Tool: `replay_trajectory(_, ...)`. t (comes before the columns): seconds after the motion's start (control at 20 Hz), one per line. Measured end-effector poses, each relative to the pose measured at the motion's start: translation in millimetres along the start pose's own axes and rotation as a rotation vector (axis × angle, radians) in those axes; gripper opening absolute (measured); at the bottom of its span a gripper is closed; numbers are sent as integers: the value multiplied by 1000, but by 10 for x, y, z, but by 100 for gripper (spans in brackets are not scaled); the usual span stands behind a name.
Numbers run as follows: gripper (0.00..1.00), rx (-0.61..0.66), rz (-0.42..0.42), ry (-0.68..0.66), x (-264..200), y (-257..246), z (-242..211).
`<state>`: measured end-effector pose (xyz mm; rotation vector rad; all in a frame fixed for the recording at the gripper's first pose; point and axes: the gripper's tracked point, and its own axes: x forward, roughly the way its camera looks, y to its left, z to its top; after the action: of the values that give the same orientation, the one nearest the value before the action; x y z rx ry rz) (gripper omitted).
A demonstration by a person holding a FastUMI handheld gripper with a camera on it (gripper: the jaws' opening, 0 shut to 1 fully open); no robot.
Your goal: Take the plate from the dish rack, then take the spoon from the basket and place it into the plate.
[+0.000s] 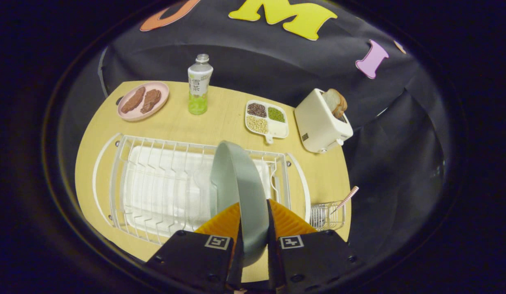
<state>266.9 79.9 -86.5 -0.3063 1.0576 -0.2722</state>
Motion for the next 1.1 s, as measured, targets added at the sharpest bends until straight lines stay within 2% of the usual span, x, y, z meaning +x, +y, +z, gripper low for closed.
replay_trajectory(0.3, 30, 54, -95, -85, -165, -68, 38)
replay_trajectory(0.4, 30, 64, -102, -114, -259, -67, 17)
replay_trajectory(0.6, 30, 78, -64, -203, -574, -93, -61)
replay_trajectory(0.75, 30, 101, 42, -253, -802, -73, -316)
replay_trajectory(1.0, 30, 146, 308, -310, -975, -19, -1098)
replay_trajectory(1.1, 30, 183, 390, -322, -958, -25, -1392)
